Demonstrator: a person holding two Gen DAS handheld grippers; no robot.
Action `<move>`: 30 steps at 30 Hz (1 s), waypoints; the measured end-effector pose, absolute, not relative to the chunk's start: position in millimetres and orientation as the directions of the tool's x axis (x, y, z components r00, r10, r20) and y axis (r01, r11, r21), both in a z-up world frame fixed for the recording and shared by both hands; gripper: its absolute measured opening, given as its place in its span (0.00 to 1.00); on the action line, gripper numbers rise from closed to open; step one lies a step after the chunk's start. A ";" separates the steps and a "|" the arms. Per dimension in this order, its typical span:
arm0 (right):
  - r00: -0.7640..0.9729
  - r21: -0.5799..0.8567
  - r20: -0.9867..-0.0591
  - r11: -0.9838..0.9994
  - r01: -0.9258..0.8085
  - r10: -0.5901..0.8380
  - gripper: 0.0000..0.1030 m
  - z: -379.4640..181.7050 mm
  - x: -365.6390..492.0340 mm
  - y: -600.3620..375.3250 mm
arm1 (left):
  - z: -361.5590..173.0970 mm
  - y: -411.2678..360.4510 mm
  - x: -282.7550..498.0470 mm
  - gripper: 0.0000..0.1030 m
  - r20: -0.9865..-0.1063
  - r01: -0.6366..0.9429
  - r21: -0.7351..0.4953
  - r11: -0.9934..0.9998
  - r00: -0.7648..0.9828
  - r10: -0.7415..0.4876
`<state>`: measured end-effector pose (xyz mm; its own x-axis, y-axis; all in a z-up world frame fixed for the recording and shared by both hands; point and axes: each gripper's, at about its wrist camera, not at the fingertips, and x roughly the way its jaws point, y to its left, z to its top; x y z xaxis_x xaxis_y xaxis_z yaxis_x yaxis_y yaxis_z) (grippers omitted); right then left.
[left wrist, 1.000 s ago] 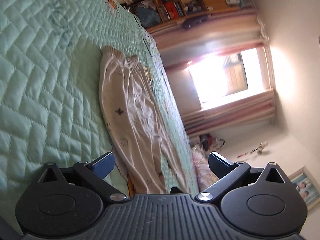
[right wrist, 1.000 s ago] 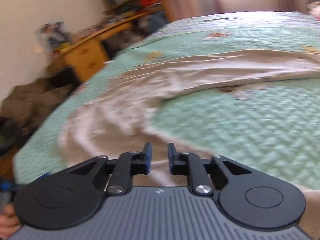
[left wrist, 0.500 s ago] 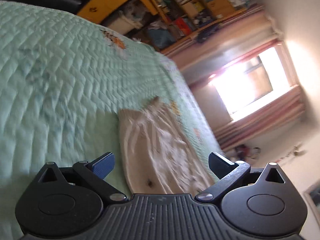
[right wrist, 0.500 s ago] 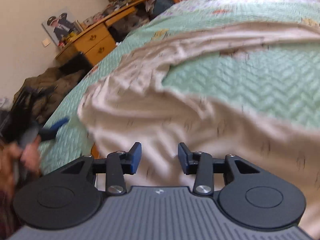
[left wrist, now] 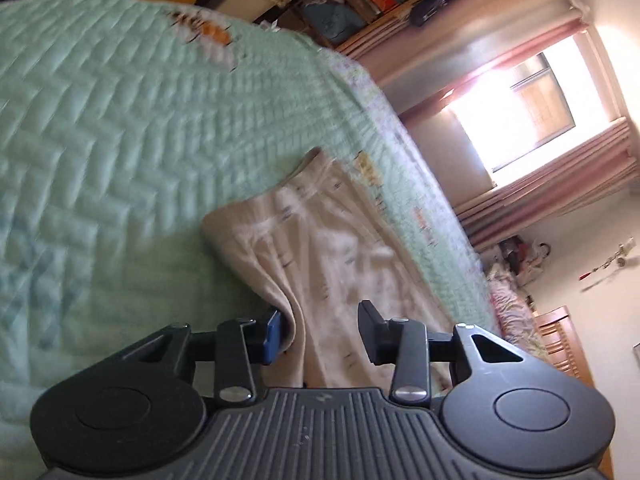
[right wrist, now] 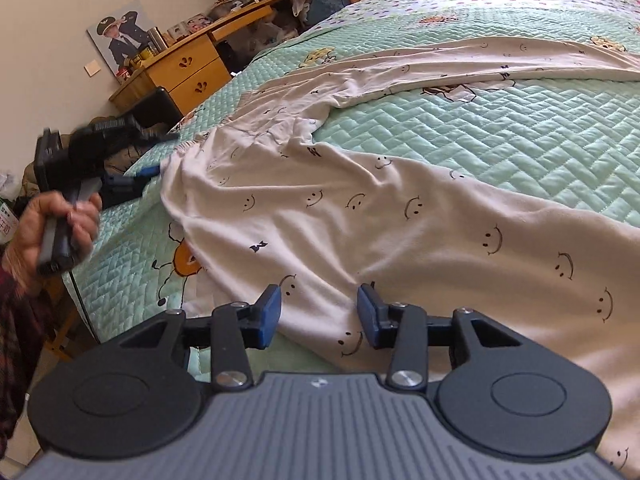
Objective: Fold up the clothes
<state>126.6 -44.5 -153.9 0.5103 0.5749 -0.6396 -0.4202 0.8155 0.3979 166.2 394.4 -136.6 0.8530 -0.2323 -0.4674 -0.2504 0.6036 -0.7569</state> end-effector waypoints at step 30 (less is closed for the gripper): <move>0.649 -0.257 -0.561 0.637 -0.727 0.514 0.67 -125.5 86.0 67.4 | -119.8 405.6 162.3 0.28 -0.444 -0.238 -0.751 0.615 0.872 -0.205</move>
<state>86.0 67.4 -125.5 0.6487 0.5140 -0.5612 -0.7270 0.6366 -0.2573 162.3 405.6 -119.8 0.8722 -0.2047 -0.4443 -0.2384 0.6152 -0.7515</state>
